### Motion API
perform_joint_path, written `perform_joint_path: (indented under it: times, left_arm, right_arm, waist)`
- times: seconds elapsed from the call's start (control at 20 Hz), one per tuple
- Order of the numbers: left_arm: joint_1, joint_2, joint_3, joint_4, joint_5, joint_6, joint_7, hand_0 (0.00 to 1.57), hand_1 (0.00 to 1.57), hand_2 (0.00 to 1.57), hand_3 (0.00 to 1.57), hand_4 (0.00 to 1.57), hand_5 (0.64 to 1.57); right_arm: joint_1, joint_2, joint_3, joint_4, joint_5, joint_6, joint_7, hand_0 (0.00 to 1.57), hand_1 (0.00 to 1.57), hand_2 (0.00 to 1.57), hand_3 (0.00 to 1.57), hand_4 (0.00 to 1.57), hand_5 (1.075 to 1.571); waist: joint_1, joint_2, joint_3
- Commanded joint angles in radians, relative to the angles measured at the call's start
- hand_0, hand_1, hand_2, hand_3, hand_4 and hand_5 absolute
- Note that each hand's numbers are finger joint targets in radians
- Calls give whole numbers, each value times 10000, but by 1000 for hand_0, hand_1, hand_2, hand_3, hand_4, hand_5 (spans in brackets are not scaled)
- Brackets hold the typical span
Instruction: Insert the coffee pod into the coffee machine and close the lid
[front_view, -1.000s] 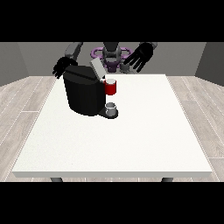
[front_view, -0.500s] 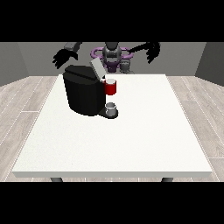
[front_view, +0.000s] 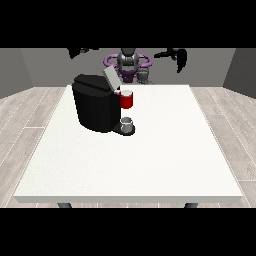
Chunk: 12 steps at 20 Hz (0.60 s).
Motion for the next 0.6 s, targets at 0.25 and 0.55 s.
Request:
perform_joint_path:
  times: [0.25, 0.55]
  left_arm:
    - [1117, -426, -114, -1323, 994, -436, 372, 0, 0, 0, 0, 0, 1571]
    - [1986, -932, -892, -2747, 1249, -544, 483, 0, 0, 0, 0, 112, 1571]
  right_arm:
    - [-702, -219, 485, -646, 81, 637, 572, 0, 0, 0, 0, 0, 1571]
    - [-1445, -209, 594, -225, 501, 559, 691, 0, 0, 0, 0, 215, 1571]
  waist:
    - [622, 270, 6]
    - [1310, 563, 7]
